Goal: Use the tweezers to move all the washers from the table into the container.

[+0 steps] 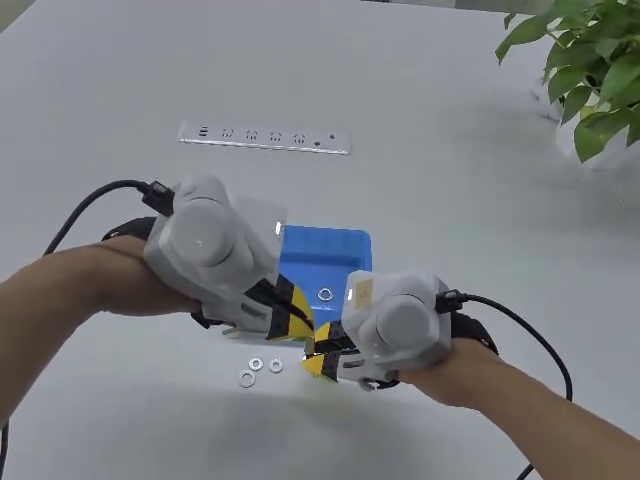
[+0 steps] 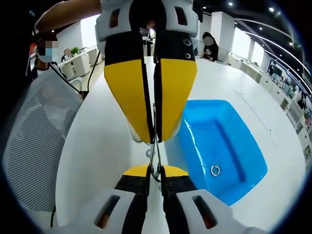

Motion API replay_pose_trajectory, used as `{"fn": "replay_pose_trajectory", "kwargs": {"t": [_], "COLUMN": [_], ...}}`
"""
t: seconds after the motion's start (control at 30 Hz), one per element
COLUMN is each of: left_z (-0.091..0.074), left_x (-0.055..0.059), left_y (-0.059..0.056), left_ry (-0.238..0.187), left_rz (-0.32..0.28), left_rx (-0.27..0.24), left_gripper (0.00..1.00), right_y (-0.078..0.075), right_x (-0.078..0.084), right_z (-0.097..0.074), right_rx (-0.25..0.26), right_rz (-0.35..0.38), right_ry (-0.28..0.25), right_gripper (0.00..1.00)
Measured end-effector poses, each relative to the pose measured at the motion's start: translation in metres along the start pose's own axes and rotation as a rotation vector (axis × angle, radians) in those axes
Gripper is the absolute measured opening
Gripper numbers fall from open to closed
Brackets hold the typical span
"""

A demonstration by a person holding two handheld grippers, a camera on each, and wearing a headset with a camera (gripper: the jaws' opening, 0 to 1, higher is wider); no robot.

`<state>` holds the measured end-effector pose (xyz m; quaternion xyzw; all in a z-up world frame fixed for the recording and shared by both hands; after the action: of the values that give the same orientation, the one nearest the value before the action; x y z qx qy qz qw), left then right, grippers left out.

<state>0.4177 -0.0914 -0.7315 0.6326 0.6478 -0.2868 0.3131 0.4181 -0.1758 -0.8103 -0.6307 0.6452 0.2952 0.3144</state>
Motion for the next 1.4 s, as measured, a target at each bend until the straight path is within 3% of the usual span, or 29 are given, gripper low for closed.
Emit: {"fn": "replay_pose_trajectory", "kwargs": {"t": [0.73,1.1,1.4], "left_z": [-0.022,-0.037,-0.045], "left_x": [-0.018,-0.033,-0.045], "left_y": [-0.008,-0.012,-0.007], "left_ry": [-0.025,-0.030,-0.026], "left_rz": [0.004,0.030,0.058], "left_rx": [-0.003,-0.017,-0.027], "left_gripper": [0.06,0.06,0.06], "right_y": [0.008,0.010,0.001], "right_x": [-0.024,-0.041,-0.053], "right_z": [-0.016,-0.027,-0.036], "right_rx": [0.002,0.012,0.026], "right_rz": [-0.011,-0.038,-0.056], "right_ry": [-0.012,-0.016,-0.012], "right_gripper": [0.10,0.10,0.10]}}
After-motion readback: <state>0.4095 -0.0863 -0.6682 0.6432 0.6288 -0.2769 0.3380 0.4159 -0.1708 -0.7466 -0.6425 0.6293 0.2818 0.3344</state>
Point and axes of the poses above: the centre of the closed fingertips' face, and the gripper's own axes: z roughly forward along the fingers, y roughly to its left, x roughly out of its underside, the point moved 8 cm from there along -z, roughly backward along the fingers, and after that the axes turned 7 degrees about -y, right-handed, at the moved point
